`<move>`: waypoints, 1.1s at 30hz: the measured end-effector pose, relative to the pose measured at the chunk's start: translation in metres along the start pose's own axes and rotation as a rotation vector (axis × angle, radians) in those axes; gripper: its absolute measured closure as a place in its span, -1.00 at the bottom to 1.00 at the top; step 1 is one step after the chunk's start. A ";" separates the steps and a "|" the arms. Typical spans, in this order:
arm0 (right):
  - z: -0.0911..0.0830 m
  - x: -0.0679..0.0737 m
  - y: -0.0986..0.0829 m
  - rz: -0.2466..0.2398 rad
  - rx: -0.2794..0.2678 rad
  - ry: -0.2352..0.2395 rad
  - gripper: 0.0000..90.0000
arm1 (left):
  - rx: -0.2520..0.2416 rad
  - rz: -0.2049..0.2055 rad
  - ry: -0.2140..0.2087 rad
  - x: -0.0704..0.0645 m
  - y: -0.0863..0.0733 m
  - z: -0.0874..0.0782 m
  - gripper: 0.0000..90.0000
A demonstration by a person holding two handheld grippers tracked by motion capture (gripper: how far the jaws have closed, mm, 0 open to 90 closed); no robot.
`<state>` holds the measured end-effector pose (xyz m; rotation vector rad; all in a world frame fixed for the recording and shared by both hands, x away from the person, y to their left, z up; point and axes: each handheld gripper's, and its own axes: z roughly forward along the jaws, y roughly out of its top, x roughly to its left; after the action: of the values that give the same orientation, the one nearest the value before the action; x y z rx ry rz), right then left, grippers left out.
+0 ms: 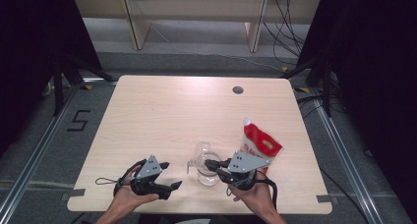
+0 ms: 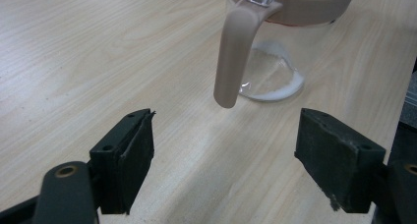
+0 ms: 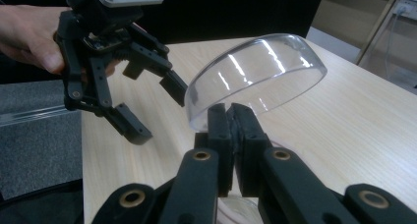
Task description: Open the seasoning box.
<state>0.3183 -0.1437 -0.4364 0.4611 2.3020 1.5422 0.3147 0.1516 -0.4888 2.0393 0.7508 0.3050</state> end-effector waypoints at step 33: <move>-0.005 0.000 -0.002 0.000 -0.010 -0.003 0.69 | 0.003 -0.021 0.002 0.004 -0.003 0.002 -0.63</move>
<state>0.3164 -0.1488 -0.4368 0.4606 2.2908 1.5516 0.3178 0.1536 -0.4929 2.0327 0.7737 0.2940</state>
